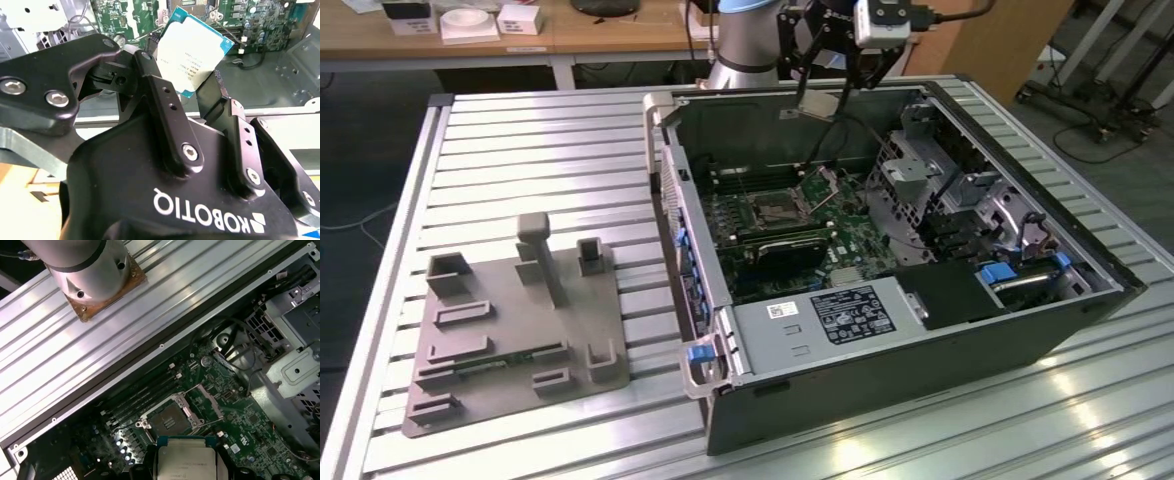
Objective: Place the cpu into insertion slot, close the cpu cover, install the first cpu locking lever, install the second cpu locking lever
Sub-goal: 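Place the cpu into insertion slot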
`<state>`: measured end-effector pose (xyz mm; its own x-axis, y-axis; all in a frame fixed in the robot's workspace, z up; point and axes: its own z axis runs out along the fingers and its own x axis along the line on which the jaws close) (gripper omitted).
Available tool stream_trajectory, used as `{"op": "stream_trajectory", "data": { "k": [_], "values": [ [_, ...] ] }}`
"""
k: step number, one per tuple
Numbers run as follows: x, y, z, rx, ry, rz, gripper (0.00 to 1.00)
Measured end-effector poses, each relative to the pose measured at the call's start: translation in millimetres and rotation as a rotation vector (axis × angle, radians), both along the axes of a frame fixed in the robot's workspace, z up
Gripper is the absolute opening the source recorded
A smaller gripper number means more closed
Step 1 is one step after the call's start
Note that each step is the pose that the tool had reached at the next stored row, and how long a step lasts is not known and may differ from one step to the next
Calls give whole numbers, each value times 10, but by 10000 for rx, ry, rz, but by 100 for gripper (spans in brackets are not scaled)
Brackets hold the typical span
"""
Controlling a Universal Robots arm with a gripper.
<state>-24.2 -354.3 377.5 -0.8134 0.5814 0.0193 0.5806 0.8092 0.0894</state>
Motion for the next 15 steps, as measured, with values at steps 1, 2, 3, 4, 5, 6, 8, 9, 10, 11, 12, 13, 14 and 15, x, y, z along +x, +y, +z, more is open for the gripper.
{"op": "stream_trajectory", "data": {
  "k": [1, 2, 3, 4, 5, 6, 8, 9, 10, 11, 12, 13, 14, 15],
  "values": [
    [-1, 0, -1, 0, 0, -116, 54],
    [-2, 0, -1, 1, 0, -250, 54],
    [-3, 0, -2, 0, 0, -391, 54],
    [-6, 0, -2, 0, 0, -500, 54],
    [-9, 0, -2, -1, 0, -595, 54],
    [-11, 0, -3, 0, 0, -687, 54],
    [-17, 0, -4, 0, 0, -988, 54],
    [-17, 0, -4, 0, 0, -1058, 54],
    [-18, 0, -4, -1, 0, -1135, 54],
    [-18, 0, -4, 0, 0, -1206, 54],
    [-19, 0, -4, 0, 1, -1272, 54],
    [-19, 0, -4, 0, 1, -1332, 54],
    [-19, 0, -4, 0, 1, -1367, 54],
    [-19, 0, -4, 0, 1, -1387, 54]
  ]
}}
